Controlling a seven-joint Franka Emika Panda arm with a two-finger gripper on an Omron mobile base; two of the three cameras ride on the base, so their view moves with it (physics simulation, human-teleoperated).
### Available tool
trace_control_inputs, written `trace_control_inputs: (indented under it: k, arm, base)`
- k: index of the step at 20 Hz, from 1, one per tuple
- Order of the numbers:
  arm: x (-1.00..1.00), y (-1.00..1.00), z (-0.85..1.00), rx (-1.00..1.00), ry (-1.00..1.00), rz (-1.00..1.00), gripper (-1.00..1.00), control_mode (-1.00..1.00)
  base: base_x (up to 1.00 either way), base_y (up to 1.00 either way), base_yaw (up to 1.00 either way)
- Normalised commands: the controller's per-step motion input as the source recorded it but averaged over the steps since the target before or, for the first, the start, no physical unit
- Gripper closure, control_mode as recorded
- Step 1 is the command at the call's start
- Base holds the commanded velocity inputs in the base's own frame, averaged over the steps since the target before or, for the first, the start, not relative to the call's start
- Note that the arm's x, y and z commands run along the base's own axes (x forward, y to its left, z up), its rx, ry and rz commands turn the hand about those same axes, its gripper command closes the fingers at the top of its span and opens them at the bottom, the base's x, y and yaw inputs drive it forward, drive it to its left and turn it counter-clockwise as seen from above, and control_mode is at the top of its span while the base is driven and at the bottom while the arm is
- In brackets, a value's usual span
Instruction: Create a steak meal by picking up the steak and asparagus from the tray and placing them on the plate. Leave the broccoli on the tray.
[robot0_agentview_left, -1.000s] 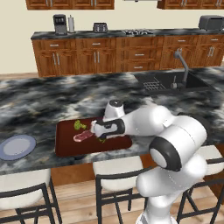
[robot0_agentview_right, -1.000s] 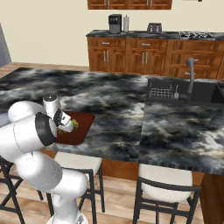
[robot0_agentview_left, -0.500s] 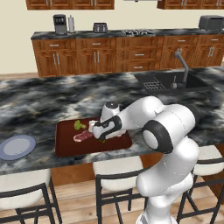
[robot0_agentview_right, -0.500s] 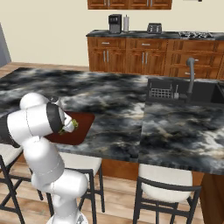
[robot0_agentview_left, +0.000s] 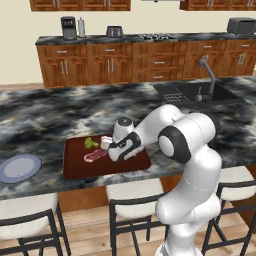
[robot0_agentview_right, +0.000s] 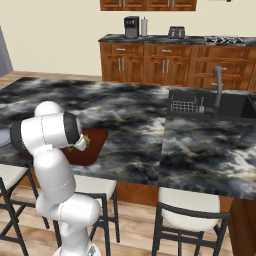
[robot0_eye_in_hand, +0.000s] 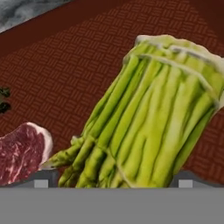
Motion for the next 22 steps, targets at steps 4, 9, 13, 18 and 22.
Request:
trace_control_inputs:
  k: [4, 9, 13, 18, 22]
  arm:
    - [0.05, 0.09, -0.52, 0.0, -0.08, -0.06, 1.0, -1.0]
    - [0.01, 0.01, -0.18, 0.0, -0.03, 0.0, 1.0, -1.0]
    - [-0.45, 0.05, 0.3, 0.0, 0.0, 0.01, 1.0, -1.0]
    - [-0.55, 0.19, 0.71, 0.02, -0.01, 0.01, 1.0, -1.0]
    - [-0.29, 0.15, 1.0, 0.22, -0.02, 0.06, 1.0, -1.0]
  base:
    - [0.0, 0.0, 0.0]
    - [0.0, 0.0, 0.0]
    - [0.0, 0.0, 0.0]
    - [0.0, 0.0, 0.0]
    - [0.0, 0.0, 0.0]
